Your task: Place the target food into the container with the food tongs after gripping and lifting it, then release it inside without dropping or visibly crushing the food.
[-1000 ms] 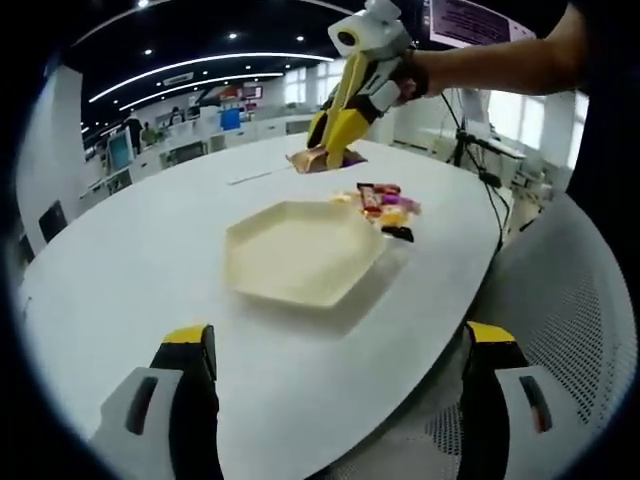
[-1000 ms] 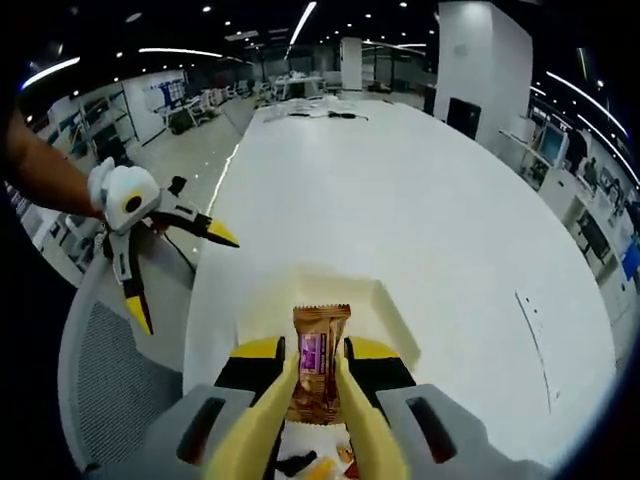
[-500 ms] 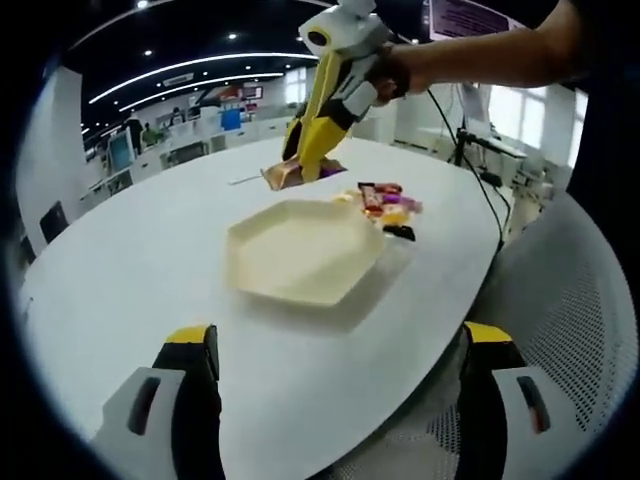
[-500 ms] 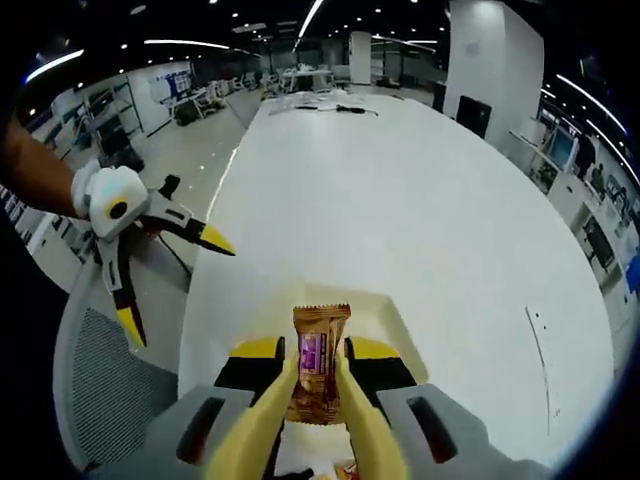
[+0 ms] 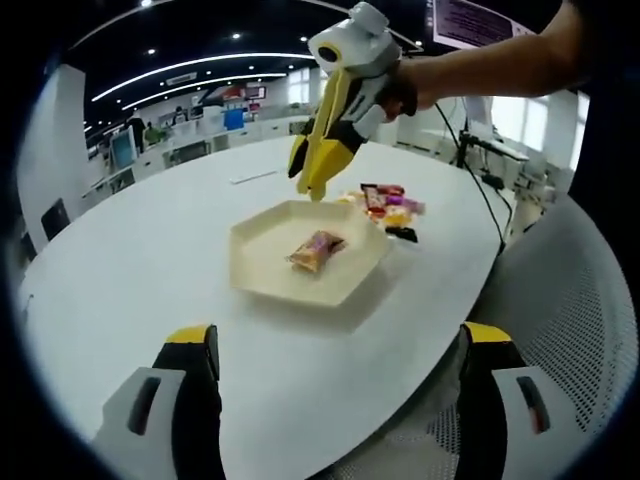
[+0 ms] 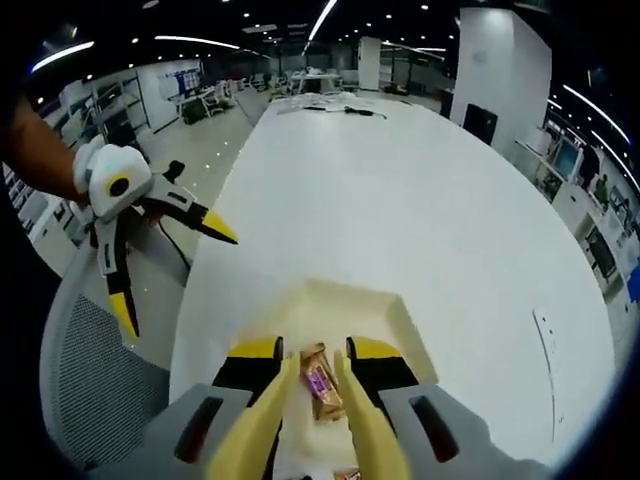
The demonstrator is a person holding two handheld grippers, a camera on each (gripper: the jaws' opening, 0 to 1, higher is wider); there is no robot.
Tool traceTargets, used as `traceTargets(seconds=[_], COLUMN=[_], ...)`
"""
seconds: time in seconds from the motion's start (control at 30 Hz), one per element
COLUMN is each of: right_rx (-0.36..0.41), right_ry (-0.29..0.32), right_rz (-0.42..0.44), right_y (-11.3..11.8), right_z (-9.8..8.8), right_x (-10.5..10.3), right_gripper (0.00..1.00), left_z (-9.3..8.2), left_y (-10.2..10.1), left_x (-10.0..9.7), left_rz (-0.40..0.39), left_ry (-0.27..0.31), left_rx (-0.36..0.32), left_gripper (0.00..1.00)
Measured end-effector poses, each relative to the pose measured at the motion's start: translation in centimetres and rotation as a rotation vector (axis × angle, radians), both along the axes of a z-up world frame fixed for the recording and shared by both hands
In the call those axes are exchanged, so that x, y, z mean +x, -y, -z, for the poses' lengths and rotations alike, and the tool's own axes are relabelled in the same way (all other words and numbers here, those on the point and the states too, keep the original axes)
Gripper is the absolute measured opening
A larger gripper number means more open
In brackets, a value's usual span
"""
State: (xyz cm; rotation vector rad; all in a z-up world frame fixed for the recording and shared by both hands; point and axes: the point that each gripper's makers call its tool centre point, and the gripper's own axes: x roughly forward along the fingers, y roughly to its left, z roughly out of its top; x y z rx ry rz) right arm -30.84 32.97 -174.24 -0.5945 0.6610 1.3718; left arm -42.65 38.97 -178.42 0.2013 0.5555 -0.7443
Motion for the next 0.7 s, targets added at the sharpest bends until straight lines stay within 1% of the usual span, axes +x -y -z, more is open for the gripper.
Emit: traceTargets(seconds=[0.2,0.23,0.33,0.43,0.57,0.7], right_rx=[0.020,0.024,0.042,0.061,0.079,0.090], right_ry=[0.018,0.034,0.036,0.051,0.088,0.086], right_rz=[0.011,0.015,0.037,0.053,0.065,0.115], right_y=[0.3,0.5,1.0,1.8,3.4,5.4], right_z=[-0.9,-1.1,-1.8,-2.5,-3.3,-3.5], right_x=[0.2,0.3,0.6,0.7,0.9,0.9], right_gripper=[0.25,0.25,0.25,0.26,0.26,0.26], left_z=[0.0,0.0,0.1,0.1,0.0,0.1], left_y=[-0.1,0.0,-0.1,0.0,-0.1,-0.1], left_x=[0.0,0.0,0.0,0.0,0.1,0.0], left_rz=[-0.003,-0.002,-0.002,0.000,-0.003,-0.003], left_ry=[-0.001,0.000,-0.002,-0.002,0.001,-0.005], left_rx=[-0.001,0.000,0.002,0.003,-0.002,-0.006], left_gripper=[0.96,0.96,0.96,0.96,0.97,0.98])
